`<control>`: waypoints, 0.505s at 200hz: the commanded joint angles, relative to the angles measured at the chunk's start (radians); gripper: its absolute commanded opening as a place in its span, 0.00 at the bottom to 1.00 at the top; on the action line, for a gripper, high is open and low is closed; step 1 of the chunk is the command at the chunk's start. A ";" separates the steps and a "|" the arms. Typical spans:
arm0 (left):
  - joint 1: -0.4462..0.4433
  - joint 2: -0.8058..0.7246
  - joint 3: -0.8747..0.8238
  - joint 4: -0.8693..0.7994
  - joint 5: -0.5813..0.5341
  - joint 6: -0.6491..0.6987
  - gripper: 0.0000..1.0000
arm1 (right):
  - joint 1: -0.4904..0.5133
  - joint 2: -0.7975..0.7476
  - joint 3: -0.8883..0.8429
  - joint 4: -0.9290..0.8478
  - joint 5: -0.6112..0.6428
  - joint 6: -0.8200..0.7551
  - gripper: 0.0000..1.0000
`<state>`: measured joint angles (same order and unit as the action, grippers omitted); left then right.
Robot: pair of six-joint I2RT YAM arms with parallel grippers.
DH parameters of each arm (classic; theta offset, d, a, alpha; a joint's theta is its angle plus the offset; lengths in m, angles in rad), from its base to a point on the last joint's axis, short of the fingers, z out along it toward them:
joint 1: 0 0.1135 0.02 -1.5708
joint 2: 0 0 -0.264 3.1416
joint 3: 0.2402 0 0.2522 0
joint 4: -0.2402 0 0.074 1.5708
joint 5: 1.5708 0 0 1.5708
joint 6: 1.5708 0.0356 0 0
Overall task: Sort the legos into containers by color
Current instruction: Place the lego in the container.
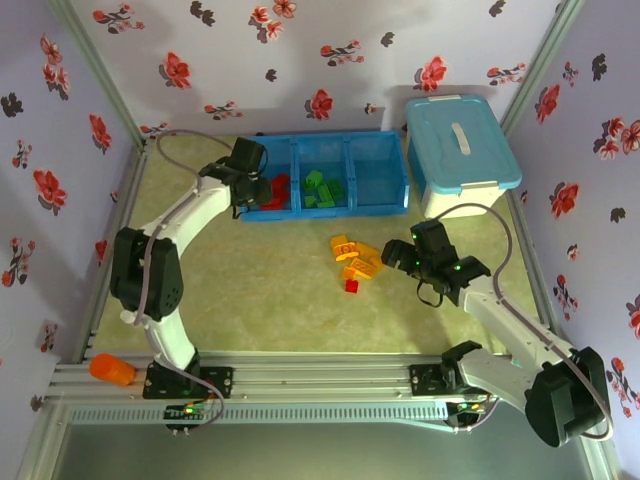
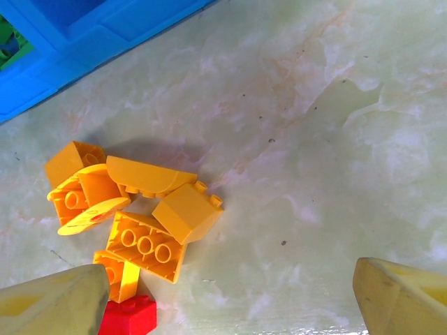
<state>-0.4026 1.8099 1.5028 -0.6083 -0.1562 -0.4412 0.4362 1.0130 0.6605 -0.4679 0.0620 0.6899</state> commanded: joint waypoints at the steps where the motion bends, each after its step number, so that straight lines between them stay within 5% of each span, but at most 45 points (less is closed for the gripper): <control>1: 0.023 0.042 0.079 -0.027 0.017 0.029 0.34 | -0.006 -0.023 -0.017 0.010 -0.011 0.017 0.91; 101: 0.041 0.150 0.232 -0.087 0.022 0.064 0.41 | -0.007 -0.042 -0.015 0.005 -0.012 0.022 0.90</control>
<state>-0.3691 1.9480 1.7054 -0.6647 -0.1497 -0.4068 0.4362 0.9890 0.6529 -0.4679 0.0513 0.6926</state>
